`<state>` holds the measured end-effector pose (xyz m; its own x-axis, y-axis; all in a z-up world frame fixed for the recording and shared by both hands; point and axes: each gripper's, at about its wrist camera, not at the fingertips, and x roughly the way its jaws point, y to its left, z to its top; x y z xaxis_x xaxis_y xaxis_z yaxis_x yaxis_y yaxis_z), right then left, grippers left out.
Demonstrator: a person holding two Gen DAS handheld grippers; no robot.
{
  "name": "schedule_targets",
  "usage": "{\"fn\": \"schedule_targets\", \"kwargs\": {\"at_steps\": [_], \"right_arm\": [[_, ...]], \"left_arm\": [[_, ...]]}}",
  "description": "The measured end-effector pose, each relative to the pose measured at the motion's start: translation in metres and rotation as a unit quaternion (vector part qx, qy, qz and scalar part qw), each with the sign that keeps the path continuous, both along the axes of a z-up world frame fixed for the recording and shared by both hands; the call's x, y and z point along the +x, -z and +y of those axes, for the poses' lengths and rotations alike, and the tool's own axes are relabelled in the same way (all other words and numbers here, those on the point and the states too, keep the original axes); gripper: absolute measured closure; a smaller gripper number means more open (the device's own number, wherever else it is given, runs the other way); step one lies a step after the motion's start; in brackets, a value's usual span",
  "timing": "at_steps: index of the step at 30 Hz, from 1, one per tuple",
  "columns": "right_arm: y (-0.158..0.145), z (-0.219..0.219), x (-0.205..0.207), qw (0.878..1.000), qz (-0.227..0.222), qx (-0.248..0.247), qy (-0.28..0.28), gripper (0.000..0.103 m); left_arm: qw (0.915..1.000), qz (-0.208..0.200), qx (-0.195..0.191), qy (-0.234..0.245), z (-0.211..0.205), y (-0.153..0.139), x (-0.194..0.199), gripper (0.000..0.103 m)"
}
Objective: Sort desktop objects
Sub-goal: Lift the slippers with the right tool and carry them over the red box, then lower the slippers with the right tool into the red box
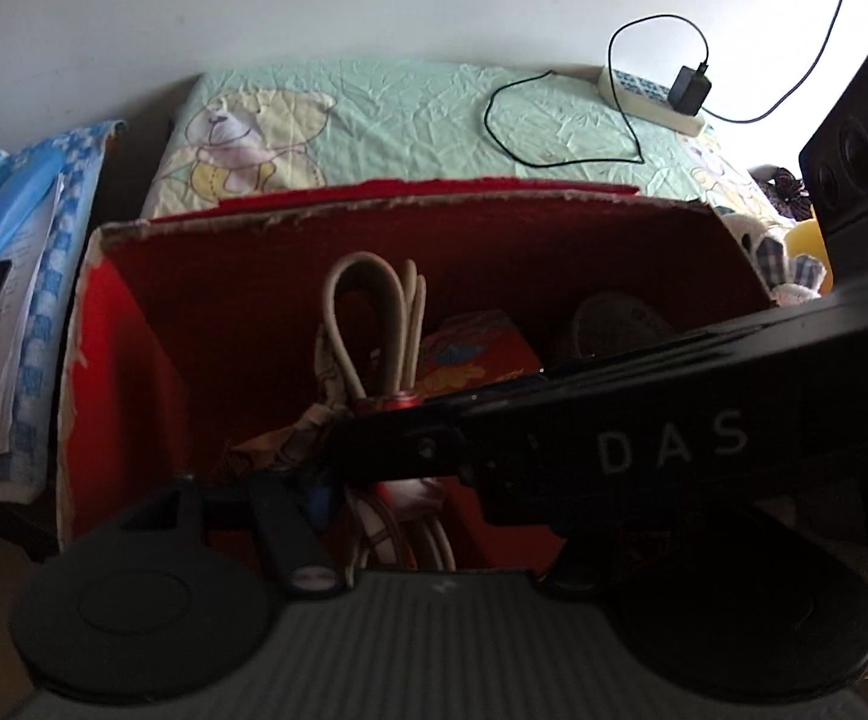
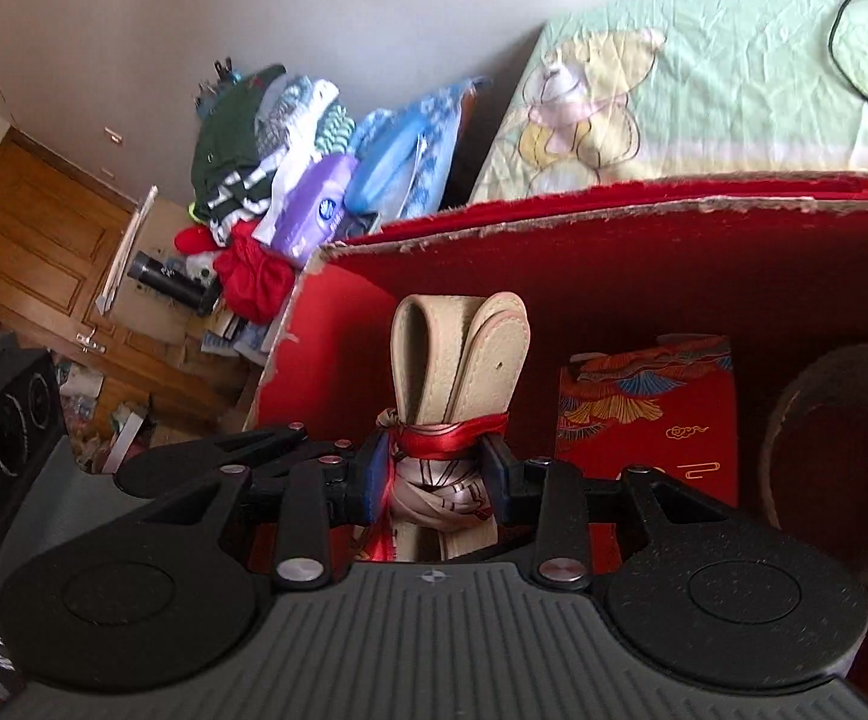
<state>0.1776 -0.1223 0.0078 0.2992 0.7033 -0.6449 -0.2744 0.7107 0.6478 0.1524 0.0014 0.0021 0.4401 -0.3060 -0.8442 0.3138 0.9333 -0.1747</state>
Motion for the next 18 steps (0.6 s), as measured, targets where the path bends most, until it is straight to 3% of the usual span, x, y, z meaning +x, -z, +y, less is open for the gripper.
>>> {"fn": "schedule_targets", "kwargs": {"at_steps": [4, 10, 18], "right_arm": [[0.006, 0.008, 0.007, 0.999, 0.027, -0.018, -0.023, 0.066], [0.019, 0.004, 0.015, 0.998, 0.066, -0.012, -0.012, 0.066], [0.03, -0.009, 0.016, 0.994, 0.108, 0.003, 0.022, 0.067]], "left_arm": [[0.999, 0.042, 0.01, -0.011, 0.001, 0.008, 0.009, 0.041], [0.9961, 0.084, 0.012, -0.021, 0.003, 0.018, 0.019, 0.041], [0.9953, 0.095, 0.02, -0.006, -0.003, 0.024, 0.022, 0.034]]}}
